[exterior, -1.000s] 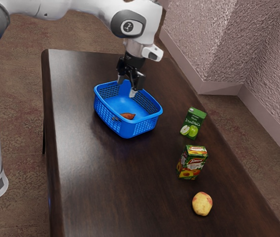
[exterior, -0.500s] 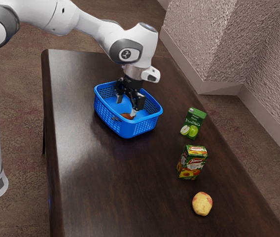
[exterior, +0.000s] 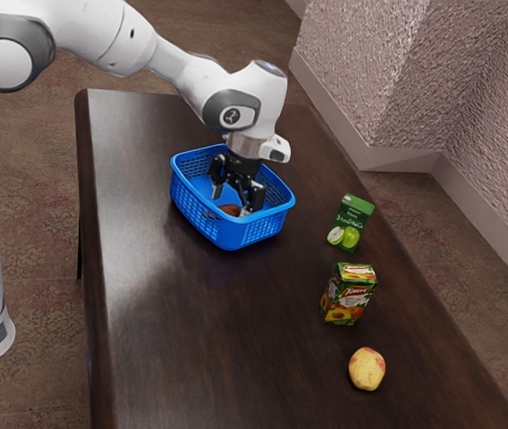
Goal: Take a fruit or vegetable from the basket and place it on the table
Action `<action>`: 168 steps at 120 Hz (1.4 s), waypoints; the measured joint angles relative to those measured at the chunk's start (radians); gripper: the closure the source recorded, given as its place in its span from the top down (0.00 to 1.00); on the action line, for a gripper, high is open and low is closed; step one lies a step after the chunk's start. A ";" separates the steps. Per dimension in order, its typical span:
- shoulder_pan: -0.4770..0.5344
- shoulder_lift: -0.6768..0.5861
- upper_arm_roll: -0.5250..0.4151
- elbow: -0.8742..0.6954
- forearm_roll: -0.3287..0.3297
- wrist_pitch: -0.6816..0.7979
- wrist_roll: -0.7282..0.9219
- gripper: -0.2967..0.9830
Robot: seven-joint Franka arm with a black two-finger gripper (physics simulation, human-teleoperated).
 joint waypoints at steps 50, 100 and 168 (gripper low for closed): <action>-0.008 0.014 0.005 0.000 -0.006 0.014 -0.023 0.52; -0.004 -0.097 0.044 0.176 0.067 -0.148 -0.024 0.35; -0.114 0.037 -0.314 0.267 0.026 -0.378 -0.014 0.35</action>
